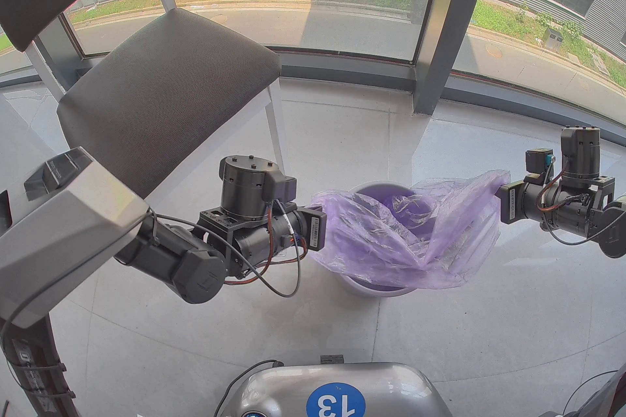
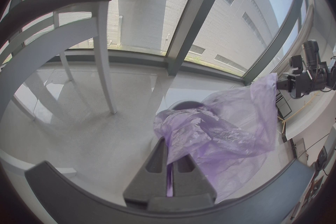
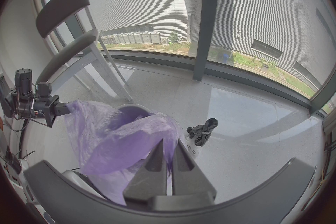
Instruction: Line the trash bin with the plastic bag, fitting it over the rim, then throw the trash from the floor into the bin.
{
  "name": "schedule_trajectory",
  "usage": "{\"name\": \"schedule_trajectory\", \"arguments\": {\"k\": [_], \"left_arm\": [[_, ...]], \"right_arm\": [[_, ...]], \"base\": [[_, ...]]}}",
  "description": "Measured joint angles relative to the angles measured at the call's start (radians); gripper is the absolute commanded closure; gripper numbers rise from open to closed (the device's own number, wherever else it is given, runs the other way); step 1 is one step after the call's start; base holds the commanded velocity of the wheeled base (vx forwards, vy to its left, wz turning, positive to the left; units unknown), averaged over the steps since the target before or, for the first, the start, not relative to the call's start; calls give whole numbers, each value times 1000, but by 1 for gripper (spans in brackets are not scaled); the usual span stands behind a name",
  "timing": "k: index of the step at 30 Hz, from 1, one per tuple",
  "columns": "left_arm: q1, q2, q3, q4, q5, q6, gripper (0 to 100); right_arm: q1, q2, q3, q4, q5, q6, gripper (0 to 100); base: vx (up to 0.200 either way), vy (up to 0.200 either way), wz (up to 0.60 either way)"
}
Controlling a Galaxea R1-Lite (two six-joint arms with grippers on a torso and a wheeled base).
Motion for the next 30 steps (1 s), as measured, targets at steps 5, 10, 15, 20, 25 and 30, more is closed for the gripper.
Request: {"name": "schedule_trajectory", "arguments": {"k": [5, 10, 15, 20, 25, 30], "left_arm": [[23, -31, 32, 43, -5, 0, 100], [29, -59, 74, 74, -10, 0, 100], [26, -76, 108, 81, -17, 0, 100], [10, -88, 130, 83, -19, 0, 100], [-14, -99, 150, 81, -20, 1, 100], [-32, -103, 188, 68, -20, 3, 100]], "right_arm": [[-35, 2, -8, 25, -4, -3, 100], [-52, 1, -2, 135, -38, -13, 100], [-50, -7, 41, 150, -50, -13, 100], [-30, -30, 100, 151, -55, -13, 100], [-4, -63, 166, 149, -73, -13, 100], [23, -100, 221, 147, -81, -9, 100]], "base": [[0, 0, 0], [0, 0, 0], [0, 0, 0], [0, 0, 0], [0, 0, 0], [0, 0, 0]]}}
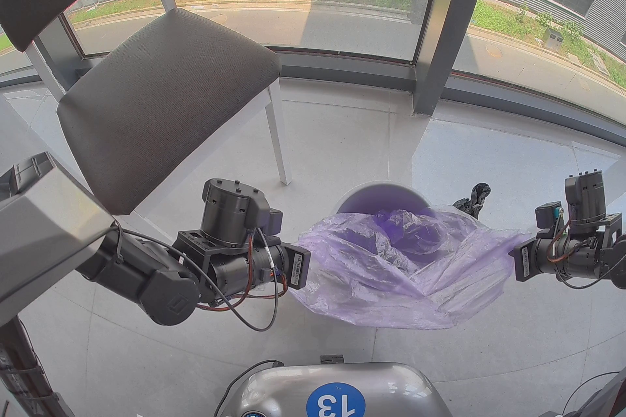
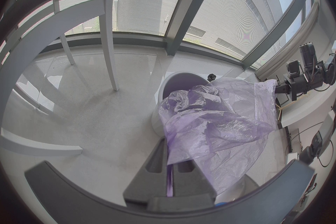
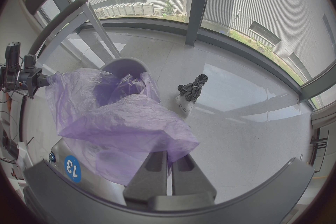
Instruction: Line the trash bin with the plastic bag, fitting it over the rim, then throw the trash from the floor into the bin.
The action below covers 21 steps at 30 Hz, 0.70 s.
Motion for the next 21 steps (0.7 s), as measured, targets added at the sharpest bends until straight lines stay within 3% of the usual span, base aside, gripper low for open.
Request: {"name": "schedule_trajectory", "arguments": {"k": [12, 21], "left_arm": [[-19, 36, 1, -22, 1, 8, 100], [-10, 118, -78, -26, 1, 23, 100]], "right_arm": [[24, -5, 52, -25, 3, 7, 100], [26, 98, 36, -180, 3, 9, 100]], "base": [[0, 0, 0], [0, 0, 0]]}}
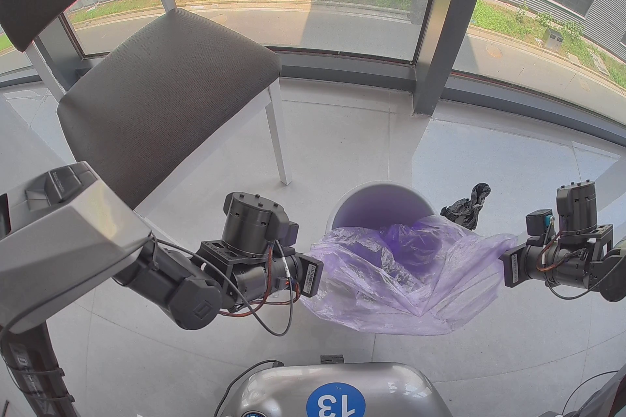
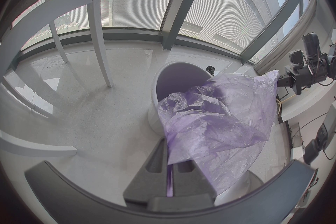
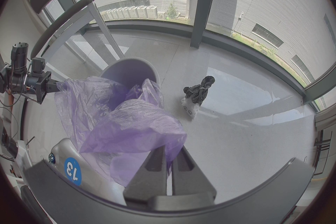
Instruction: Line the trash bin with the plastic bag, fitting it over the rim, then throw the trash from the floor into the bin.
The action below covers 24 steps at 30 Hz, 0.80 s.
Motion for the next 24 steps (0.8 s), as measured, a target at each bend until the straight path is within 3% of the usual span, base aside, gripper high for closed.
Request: {"name": "schedule_trajectory", "arguments": {"k": [5, 12, 24], "left_arm": [[24, 45, -63, 6, 0, 1, 100], [70, 96, -107, 0, 0, 0, 100], [111, 78, -88, -4, 0, 1, 100]], "right_arm": [[-1, 67, -56, -19, -1, 15, 100], [-1, 173, -139, -66, -2, 106, 100], [21, 188, -72, -94, -4, 113, 100]], "base": [[0, 0, 0], [0, 0, 0], [0, 0, 0]]}}
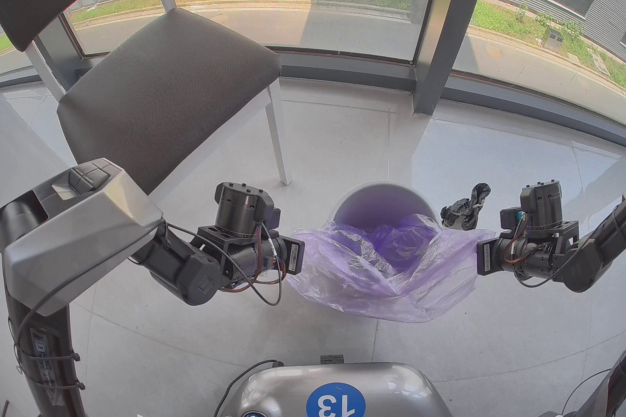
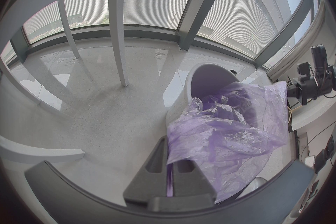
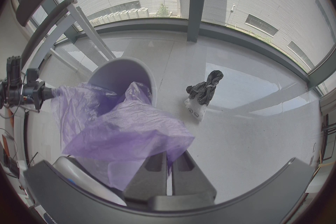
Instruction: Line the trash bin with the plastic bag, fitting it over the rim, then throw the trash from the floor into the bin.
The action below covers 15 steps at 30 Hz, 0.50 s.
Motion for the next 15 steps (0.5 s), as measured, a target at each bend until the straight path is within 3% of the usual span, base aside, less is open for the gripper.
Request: {"name": "schedule_trajectory", "arguments": {"k": [8, 15], "left_arm": [[21, -36, -8, 4, -17, 5, 100], [-9, -42, 16, -23, -20, -8, 100]], "right_arm": [[66, -68, 92, 0, -48, 1, 100], [75, -60, 127, -2, -43, 5, 100]], "base": [[0, 0, 0], [0, 0, 0]]}}
